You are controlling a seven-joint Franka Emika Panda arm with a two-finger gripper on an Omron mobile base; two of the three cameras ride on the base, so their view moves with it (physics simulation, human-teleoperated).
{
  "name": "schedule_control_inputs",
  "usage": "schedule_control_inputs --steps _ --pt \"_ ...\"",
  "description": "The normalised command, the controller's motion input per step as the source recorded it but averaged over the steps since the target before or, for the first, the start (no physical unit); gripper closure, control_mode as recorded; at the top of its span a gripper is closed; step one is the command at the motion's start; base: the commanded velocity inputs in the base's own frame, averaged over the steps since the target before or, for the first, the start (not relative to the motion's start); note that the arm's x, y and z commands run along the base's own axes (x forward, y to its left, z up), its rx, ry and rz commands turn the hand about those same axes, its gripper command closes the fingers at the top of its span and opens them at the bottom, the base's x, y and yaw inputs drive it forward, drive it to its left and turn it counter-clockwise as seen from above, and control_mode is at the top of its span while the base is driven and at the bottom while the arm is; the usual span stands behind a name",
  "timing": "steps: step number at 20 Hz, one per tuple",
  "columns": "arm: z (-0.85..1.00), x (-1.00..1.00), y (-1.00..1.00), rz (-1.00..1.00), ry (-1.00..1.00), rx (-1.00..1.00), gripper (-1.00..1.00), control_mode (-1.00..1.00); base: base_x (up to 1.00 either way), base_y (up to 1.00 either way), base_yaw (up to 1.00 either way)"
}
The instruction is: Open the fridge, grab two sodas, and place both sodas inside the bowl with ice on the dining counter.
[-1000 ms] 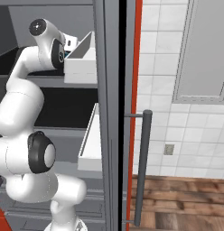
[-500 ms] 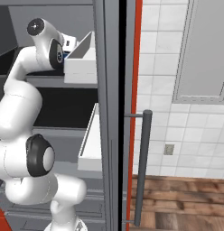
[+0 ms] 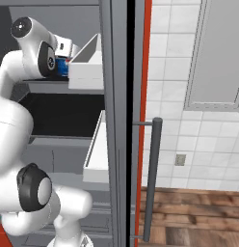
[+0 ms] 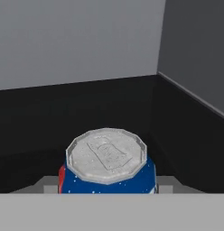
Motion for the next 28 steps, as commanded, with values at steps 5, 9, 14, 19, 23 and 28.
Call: schedule_control_inputs --steps 5,9,14,19,23,28 --pt "0.16 -0.96 0.02 0.0 0.0 0.0 1.0 -1.0 0.0 0.0 0.0" --pt "0.0 -1.0 0.0 0.0 -0.01 0.0 1.0 -1.0 0.0 0.0 0.0" --pt "0.0 -1.0 0.0 0.0 0.0 0.0 1.0 -1.0 0.0 0.0 0.0" --pt "-0.01 -1.0 0.0 0.01 0.0 0.0 1.0 -1.0 0.0 0.0 0.0" --pt "-0.12 -1.0 -0.1 0.08 0.0 0.0 1.0 -1.0 0.0 0.0 0.0" --pt "-0.21 -0.9 -0.26 0.13 0.0 0.0 1.0 -1.0 0.0 0.0 0.0"
